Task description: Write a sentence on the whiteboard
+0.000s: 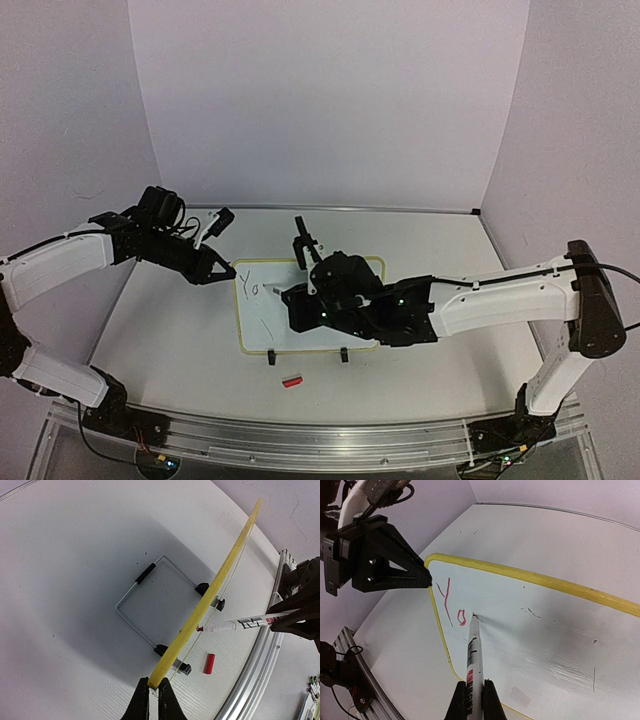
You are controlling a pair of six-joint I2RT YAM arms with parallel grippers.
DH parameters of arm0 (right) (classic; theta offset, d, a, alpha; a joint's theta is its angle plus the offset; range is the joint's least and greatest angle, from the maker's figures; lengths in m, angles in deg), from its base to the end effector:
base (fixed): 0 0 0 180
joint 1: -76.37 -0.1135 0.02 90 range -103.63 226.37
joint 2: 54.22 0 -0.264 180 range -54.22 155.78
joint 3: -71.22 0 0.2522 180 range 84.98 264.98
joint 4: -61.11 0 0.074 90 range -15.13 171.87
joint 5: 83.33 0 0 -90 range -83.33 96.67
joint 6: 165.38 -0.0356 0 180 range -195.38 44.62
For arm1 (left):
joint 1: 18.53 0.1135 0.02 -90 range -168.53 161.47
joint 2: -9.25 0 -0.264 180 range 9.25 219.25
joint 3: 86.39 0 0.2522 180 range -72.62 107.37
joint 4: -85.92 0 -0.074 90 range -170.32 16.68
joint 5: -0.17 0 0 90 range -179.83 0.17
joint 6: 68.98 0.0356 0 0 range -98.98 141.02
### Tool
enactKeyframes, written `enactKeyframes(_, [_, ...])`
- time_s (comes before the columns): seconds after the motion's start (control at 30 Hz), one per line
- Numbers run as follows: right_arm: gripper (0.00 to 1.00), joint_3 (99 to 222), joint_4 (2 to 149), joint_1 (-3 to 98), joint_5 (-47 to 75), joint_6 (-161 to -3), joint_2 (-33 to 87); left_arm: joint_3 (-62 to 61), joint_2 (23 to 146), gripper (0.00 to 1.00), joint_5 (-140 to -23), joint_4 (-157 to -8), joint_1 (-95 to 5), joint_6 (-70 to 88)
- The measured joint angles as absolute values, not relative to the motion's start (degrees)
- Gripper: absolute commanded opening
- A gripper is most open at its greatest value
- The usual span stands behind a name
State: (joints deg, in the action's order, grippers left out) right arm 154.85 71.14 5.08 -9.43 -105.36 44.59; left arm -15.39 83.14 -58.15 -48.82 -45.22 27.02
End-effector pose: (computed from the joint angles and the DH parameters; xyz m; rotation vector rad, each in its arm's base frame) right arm 0.1382 0.3773 0.2623 -0.5612 2.0199 0.8370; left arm 0.2312 -0.1372 0.2767 0.9232 2.2247 -0.8328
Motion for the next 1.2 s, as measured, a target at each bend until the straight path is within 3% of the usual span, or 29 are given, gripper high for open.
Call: enactKeyframes(1.2, [0.00,155.7,74.6,5.1,-10.5,-105.9,44.6,-15.4,83.1,0.00,-58.5,-48.9,-45.3,27.0])
